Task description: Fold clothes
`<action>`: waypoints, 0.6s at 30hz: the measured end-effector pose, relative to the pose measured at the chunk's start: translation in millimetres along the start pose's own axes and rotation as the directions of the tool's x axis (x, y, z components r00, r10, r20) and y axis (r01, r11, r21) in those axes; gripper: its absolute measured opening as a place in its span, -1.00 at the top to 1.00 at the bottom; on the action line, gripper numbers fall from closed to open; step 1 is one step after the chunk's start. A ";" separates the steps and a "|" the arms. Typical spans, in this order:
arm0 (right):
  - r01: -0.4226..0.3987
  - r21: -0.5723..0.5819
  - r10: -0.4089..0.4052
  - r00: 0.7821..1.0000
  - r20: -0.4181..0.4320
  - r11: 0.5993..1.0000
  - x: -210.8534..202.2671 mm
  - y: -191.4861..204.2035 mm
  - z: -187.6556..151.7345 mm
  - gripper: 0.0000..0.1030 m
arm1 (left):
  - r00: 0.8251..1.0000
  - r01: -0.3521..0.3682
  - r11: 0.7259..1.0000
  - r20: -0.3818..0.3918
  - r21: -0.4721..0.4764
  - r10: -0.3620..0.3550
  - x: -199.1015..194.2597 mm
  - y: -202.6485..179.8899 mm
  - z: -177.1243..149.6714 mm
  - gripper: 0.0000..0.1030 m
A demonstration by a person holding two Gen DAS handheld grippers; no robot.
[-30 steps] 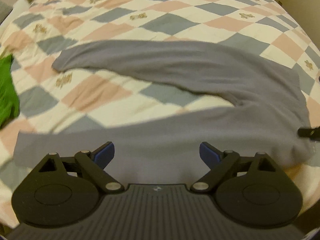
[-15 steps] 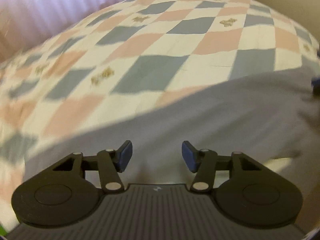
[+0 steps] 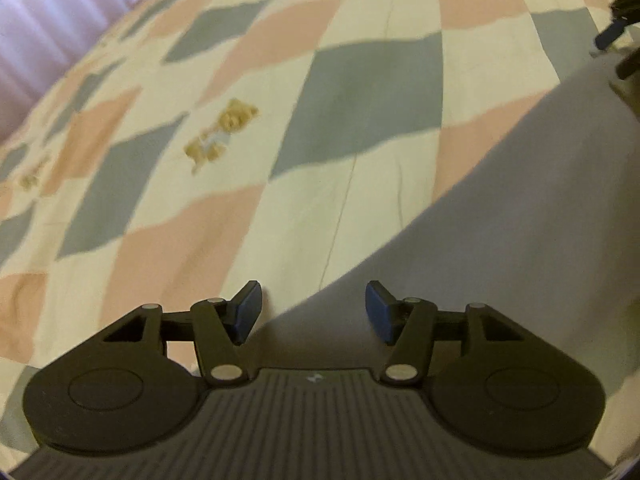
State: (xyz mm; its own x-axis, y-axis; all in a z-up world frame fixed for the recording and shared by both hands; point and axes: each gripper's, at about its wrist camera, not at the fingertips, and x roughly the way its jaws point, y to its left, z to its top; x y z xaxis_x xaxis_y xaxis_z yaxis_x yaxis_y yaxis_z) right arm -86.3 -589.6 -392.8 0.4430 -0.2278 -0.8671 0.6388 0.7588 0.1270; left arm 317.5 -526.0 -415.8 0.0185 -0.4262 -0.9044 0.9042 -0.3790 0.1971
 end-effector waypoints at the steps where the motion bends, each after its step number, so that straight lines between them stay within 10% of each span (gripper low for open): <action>1: -0.009 -0.003 0.009 1.000 -0.026 1.000 5.2 -1.2 0.1 -0.16 | 1.000 0.012 1.000 -0.005 0.006 -0.012 2.0 1.2 -3.2 -0.03; 3: -0.009 -0.015 0.008 0.997 -0.078 1.000 15.5 -2.0 -0.5 -0.16 | 1.000 0.021 1.000 -0.009 0.009 -0.021 5.4 2.3 -9.6 0.30; 5: -0.015 -0.028 0.012 0.994 -0.112 0.999 21.0 0.4 -3.0 0.73 | 1.000 0.006 1.000 -0.003 0.021 -0.006 4.4 -1.2 -13.1 1.00; 12: 0.159 -0.126 -0.154 0.987 0.050 0.979 -25.4 45.2 -19.2 0.92 | 0.978 -0.153 0.988 0.140 -0.026 0.155 -63.1 -22.9 -36.4 1.00; 18: 0.369 -0.230 -0.294 0.907 0.302 0.901 -113.7 151.6 -79.2 0.93 | 0.939 -0.204 0.946 0.225 -0.250 0.262 -185.3 -76.1 -112.9 0.99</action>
State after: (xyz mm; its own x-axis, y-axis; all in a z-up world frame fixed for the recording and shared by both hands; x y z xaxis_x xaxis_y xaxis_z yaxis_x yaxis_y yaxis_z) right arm -89.7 -400.4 -313.1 0.4037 -0.6140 -0.6782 0.5938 0.7398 -0.3163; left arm 293.4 -325.4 -305.9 0.1581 -0.6838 -0.7123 0.9588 -0.0662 0.2764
